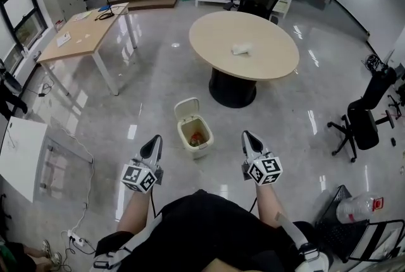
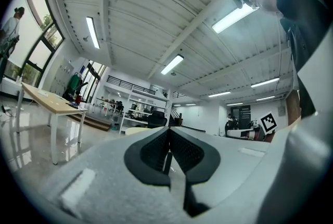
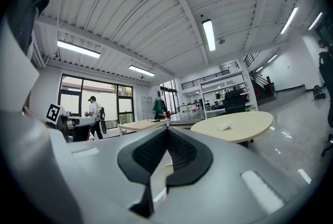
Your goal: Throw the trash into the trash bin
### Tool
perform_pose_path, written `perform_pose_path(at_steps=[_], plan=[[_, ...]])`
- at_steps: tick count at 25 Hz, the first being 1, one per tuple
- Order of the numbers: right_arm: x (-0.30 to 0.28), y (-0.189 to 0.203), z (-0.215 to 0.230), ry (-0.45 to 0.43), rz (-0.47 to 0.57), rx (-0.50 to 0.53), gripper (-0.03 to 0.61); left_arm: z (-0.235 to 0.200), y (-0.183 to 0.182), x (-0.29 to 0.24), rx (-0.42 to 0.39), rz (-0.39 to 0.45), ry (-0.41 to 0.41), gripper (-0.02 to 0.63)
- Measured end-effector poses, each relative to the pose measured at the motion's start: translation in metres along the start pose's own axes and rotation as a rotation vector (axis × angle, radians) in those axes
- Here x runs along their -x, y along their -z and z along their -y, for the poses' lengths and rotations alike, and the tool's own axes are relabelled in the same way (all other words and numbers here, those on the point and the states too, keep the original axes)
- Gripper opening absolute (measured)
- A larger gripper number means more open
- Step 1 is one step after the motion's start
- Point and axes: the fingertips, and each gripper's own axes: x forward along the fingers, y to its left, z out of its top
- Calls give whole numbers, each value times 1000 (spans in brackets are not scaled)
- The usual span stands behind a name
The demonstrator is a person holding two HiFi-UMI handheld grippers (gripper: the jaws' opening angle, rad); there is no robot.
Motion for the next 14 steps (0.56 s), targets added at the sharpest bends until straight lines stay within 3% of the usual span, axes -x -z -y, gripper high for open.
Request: perform_pose_path(at_steps=[14], plan=[[27,15,-12,29,-24,-29,5,7,25,24,-14,-66,7,2]])
